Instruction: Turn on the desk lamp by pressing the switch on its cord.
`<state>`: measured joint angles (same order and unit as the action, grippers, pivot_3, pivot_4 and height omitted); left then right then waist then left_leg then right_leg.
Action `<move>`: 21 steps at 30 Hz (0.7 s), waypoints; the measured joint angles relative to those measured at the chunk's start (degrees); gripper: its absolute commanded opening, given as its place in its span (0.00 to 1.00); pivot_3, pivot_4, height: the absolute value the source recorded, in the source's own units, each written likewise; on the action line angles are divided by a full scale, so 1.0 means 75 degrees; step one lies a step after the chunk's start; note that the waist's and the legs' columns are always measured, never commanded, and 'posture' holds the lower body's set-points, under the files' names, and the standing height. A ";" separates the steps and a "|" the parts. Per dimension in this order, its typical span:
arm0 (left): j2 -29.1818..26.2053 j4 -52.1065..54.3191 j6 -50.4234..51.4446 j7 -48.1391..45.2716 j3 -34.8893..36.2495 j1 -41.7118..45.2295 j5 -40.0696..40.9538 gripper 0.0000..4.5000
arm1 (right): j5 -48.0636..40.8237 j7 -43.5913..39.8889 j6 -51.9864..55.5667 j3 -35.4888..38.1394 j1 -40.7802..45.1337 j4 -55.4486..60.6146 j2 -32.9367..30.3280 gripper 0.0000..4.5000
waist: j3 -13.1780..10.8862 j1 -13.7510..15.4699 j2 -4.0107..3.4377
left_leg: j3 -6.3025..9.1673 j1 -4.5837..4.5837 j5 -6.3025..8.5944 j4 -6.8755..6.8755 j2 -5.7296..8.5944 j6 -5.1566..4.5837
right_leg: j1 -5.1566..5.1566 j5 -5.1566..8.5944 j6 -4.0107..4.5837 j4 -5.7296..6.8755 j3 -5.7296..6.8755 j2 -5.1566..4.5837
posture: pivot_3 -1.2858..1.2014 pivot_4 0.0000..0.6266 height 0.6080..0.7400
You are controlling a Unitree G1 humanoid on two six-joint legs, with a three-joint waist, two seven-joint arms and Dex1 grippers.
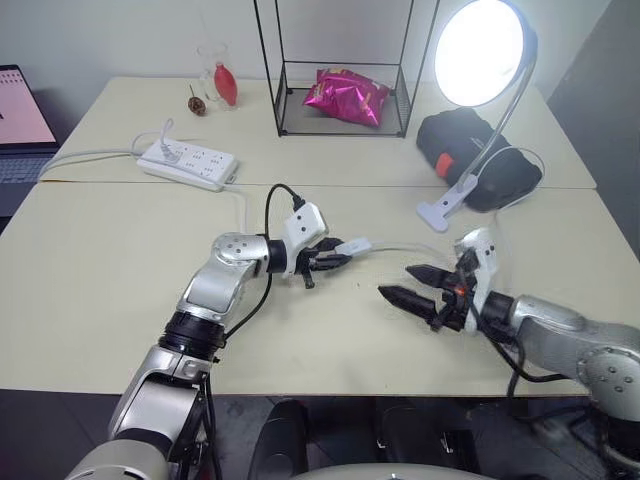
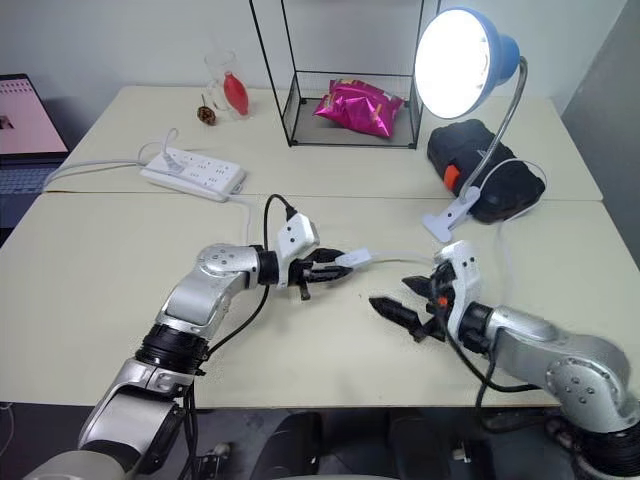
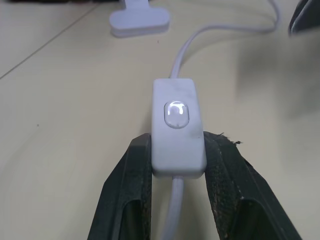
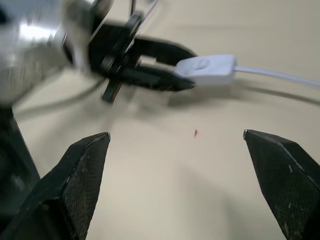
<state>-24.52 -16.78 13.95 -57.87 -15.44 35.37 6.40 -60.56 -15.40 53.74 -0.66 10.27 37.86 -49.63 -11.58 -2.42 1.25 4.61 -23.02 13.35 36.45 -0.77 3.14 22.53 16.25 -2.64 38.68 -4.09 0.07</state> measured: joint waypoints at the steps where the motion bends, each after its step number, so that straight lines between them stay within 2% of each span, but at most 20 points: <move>1: 0.0010 -0.0147 -0.0097 -0.0022 -0.0008 0.0004 -0.0023 0.25 | 0.0291 -0.0229 -0.0109 -0.0049 0.0027 -0.0010 -0.0211 1.00 | 0.0000 0.0006 0.0001 | -0.0001 -0.0001 0.0000 -0.0001 -0.0001 0.0000 | 0.0000 0.0000 0.0000 -0.0004 -0.0001 0.0000 | 0.52 0.24 1.00; 5: 0.0111 -0.0695 -0.0542 -0.0033 -0.0009 0.0080 -0.0157 0.25 | 0.1341 -0.1184 -0.0692 -0.0224 0.0176 -0.0243 -0.0437 1.00 | -0.0002 0.0008 0.0003 | -0.0003 -0.0017 0.0000 -0.0005 0.0000 0.0001 | 0.0008 0.0000 -0.0002 -0.0012 -0.0003 -0.0003 | 0.52 0.24 1.00; 7: 0.0195 -0.0883 -0.0704 -0.0041 -0.0010 0.0165 -0.0189 0.40 | 0.1628 -0.1606 -0.0923 -0.0228 0.0300 -0.0333 -0.0437 1.00 | -0.0002 0.0034 0.0003 | -0.0001 -0.0029 0.0000 -0.0004 0.0006 0.0000 | 0.0016 0.0001 -0.0005 -0.0011 0.0000 -0.0010 | 0.52 0.24 1.00; 8: 0.0218 -0.0937 -0.0768 -0.0044 -0.0009 0.0189 -0.0203 0.43 | 0.1710 -0.1779 -0.1000 -0.0228 0.0328 -0.0383 -0.0437 1.00 | -0.0002 0.0051 0.0004 | -0.0001 -0.0031 0.0000 -0.0004 0.0008 0.0001 | 0.0017 0.0001 -0.0005 -0.0011 0.0001 -0.0011 | 0.52 0.24 1.00; 11: 0.0225 -0.1083 -0.0917 -0.0108 -0.0007 0.0191 -0.0239 0.61 | 0.2037 -0.2286 -0.1204 -0.0230 0.0383 -0.0557 -0.0438 1.00 | -0.0002 0.0075 0.0004 | -0.0001 -0.0031 0.0000 -0.0004 0.0010 0.0001 | 0.0017 0.0001 -0.0005 -0.0009 0.0002 -0.0015 | 0.52 0.24 1.00; 14: 0.0224 -0.1085 -0.0946 -0.0195 -0.0004 0.0189 -0.0240 0.70 | 0.2248 -0.2567 -0.1301 -0.0230 0.0424 -0.0650 -0.0439 1.00 | -0.0002 0.0082 0.0004 | 0.0001 -0.0031 0.0000 -0.0003 0.0011 0.0001 | 0.0017 0.0001 -0.0005 -0.0006 0.0004 -0.0017 | 0.52 0.24 1.00; 20: 0.0021 -0.0227 -0.0864 -0.0132 0.0452 -0.0106 0.0001 0.99 | 0.2867 -0.3353 -0.1677 -0.0230 0.0550 -0.1217 -0.0483 1.00 | -0.0002 0.0078 0.0003 | 0.0004 -0.0026 0.0000 0.0004 0.0008 0.0001 | 0.0018 0.0000 -0.0006 0.0011 0.0005 -0.0016 | 0.52 0.24 1.00; 21: -0.0063 0.0030 -0.0778 -0.0063 0.0579 -0.0191 0.0050 0.99 | 0.2922 -0.3457 -0.1734 -0.0232 0.0574 -0.1284 -0.0484 1.00 | -0.0002 0.0076 0.0003 | 0.0003 -0.0026 0.0000 0.0004 0.0008 0.0001 | 0.0020 0.0000 -0.0005 0.0014 0.0003 -0.0016 | 0.52 0.24 1.00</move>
<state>-24.99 -16.55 8.11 -58.34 -11.10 33.93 6.78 -38.64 -41.32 40.73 -2.39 14.57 28.23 -53.26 -11.60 -1.85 1.28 4.64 -23.22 13.36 36.48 -0.71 3.15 22.68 16.25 -2.68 38.79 -4.06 -0.05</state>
